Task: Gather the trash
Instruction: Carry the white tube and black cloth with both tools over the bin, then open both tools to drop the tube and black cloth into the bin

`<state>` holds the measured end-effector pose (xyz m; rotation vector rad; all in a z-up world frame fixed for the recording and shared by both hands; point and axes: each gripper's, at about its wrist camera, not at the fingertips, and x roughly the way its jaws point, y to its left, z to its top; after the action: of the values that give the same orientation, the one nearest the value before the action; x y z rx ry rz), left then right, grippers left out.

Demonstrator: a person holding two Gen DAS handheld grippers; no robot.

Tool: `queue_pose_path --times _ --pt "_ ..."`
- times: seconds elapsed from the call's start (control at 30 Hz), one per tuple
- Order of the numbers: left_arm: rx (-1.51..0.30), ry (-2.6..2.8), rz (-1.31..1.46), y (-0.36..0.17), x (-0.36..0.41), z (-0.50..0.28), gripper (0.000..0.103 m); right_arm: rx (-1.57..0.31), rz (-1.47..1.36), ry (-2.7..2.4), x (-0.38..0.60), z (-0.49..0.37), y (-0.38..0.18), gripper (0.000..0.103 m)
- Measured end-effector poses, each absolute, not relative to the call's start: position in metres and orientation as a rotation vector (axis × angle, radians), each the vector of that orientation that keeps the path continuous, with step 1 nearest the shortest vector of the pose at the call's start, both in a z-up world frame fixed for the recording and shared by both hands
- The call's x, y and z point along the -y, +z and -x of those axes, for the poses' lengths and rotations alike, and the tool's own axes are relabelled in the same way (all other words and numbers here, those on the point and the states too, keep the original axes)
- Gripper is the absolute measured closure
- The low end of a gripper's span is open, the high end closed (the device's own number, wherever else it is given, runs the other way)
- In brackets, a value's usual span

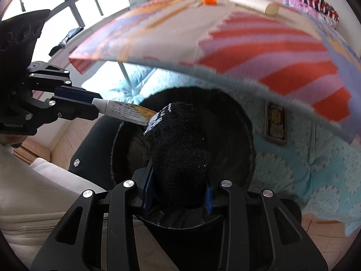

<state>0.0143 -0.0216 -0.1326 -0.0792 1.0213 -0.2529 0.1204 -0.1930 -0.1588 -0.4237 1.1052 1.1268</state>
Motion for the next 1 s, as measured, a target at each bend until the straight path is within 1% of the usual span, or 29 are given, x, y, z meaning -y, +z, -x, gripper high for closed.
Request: queue_pose_path --times 0.43,0.7,0.77,0.8,0.9,0.97,1.0 --pt "-1.136 -0.191 0.057 -0.193 0.019 -0.047 0.090 -1.220 0.454 1.059 0.169 -0.129 -0.203 0.067" --pt "-1.168 -0.160 0.078 -0.212 0.014 -0.052 0.090 -1.255 0.442 1.031 0.169 -0.136 -0.214 0.067" --pt "-1.172 -0.158 0.085 -0.214 0.012 -0.051 0.090 -1.255 0.440 1.028 0.168 -0.137 -0.216 0.065" --pt "-1.176 -0.155 0.085 -0.215 0.012 -0.051 0.090 -1.252 0.437 1.024 0.168 -0.138 -0.215 0.062" --pt "-1.177 -0.139 0.087 -0.214 0.014 -0.053 0.090 -1.242 0.423 1.021 0.168 -0.141 -0.212 0.059" --pt "-1.178 -0.132 0.091 -0.213 0.015 -0.055 0.090 -1.233 0.413 1.016 0.168 -0.143 -0.209 0.055" --pt "-1.178 -0.130 0.097 -0.212 0.015 -0.056 0.090 -1.229 0.409 1.014 0.168 -0.144 -0.207 0.050"
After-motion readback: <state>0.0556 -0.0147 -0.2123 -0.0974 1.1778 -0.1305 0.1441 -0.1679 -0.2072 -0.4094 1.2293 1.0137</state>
